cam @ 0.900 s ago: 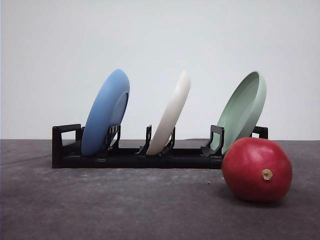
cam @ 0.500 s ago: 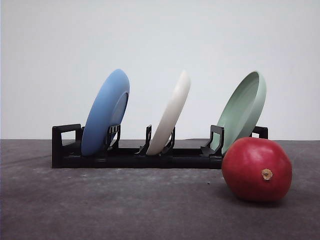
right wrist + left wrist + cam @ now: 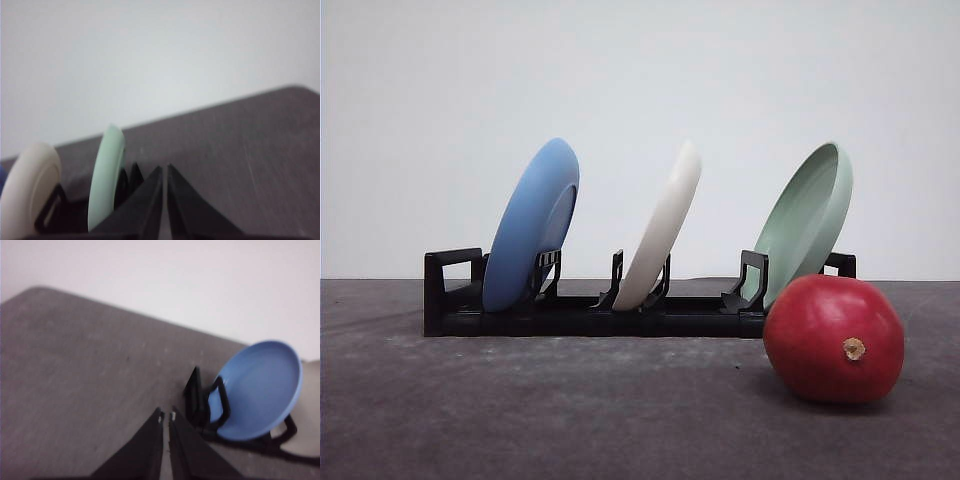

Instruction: Place pomegranate in white plate

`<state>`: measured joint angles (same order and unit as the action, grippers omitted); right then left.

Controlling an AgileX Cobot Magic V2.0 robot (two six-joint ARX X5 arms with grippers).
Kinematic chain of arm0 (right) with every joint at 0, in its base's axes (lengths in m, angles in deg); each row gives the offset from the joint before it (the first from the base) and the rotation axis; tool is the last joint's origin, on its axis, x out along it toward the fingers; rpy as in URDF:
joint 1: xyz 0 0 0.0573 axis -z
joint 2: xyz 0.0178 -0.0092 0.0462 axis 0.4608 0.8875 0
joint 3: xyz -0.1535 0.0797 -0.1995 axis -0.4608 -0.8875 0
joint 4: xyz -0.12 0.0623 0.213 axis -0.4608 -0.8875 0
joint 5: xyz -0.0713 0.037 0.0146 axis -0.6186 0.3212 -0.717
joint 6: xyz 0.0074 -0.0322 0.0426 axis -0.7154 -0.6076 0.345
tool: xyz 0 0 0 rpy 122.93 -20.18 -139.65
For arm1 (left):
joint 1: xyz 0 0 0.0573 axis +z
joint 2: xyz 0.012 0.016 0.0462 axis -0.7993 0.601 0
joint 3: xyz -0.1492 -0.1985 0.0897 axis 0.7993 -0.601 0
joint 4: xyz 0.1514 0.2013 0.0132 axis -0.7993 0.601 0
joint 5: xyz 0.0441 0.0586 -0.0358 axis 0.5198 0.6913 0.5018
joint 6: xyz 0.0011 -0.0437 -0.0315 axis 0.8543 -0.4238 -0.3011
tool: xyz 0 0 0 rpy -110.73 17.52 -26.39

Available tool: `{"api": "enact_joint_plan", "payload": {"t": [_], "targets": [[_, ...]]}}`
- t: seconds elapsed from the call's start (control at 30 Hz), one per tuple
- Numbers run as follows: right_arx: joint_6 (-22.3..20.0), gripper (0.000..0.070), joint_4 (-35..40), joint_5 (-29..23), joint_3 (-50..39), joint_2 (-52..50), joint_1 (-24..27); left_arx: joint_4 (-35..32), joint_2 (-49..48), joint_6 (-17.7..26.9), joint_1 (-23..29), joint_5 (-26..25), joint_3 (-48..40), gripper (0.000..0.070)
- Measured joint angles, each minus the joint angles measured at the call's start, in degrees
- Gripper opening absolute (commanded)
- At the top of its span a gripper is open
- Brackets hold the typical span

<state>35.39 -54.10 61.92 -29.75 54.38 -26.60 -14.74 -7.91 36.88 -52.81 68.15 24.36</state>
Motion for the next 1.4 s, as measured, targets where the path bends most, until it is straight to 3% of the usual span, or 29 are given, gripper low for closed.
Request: {"api": "enact_joint_plan", "payload": {"t": [0.1, 0.2, 0.43, 0.57, 0.7, 0.87, 1.07, 1.1, 1.17, 1.23, 1.4], "targets": [[-0.09, 0.001, -5.71, 1.31, 2.97, 2.86, 0.0, 5.39, 3.69, 1.05, 0.0, -2.01, 3.82, 0.0002], [-1.2, 0.001, -7.0, 5.74, 3.43, 5.54, 0.0, 9.45, 7.3, 1.92, 0.0, -4.18, 6.03, 0.0001], [-5.57, 0.001, -9.39, 11.59, 3.43, 13.36, -0.29, 12.65, 15.92, 4.38, 0.0, -9.02, 8.26, 0.0002], [-9.65, 0.001, -9.61, 11.67, 3.43, 15.73, -2.35, 12.41, 20.18, 5.2, -1.11, -10.49, 8.28, 0.0002], [-12.93, 0.001, -9.69, 11.65, 3.43, 16.13, -6.65, 8.76, 22.6, 7.64, -5.91, -10.51, 8.28, 0.0003], [-14.28, 0.001, -9.59, 11.65, 3.43, 16.13, -12.62, 2.89, 23.72, 13.75, -12.93, -10.58, 8.28, 0.0003], [-15.62, 0.0024, -9.48, 11.69, 3.43, 16.1, -15.91, 0.12, 24.1, 20.97, -17.13, -10.64, 8.39, 0.0003], [-15.73, 0.0083, -9.49, 11.71, 3.43, 16.12, -16.01, 0.09, 24.1, 21.34, -17.34, -10.67, 8.47, 0.0051], [-16.22, 0.0275, -9.48, 11.76, 3.43, 16.13, -16.11, 0.06, 24.1, 21.68, -17.66, -10.82, 8.61, 0.0231], [-16.7, 0.0378, -9.48, 11.79, 3.43, 16.13, -16.11, -0.18, 24.1, 21.64, -17.93, -11.18, 8.64, 0.0355], [-16.89, 0.0387, -9.48, 11.82, 3.43, 16.13, -16.11, -0.94, 24.1, 21.51, -19.34, -12.38, 8.82, 0.0359]]}}
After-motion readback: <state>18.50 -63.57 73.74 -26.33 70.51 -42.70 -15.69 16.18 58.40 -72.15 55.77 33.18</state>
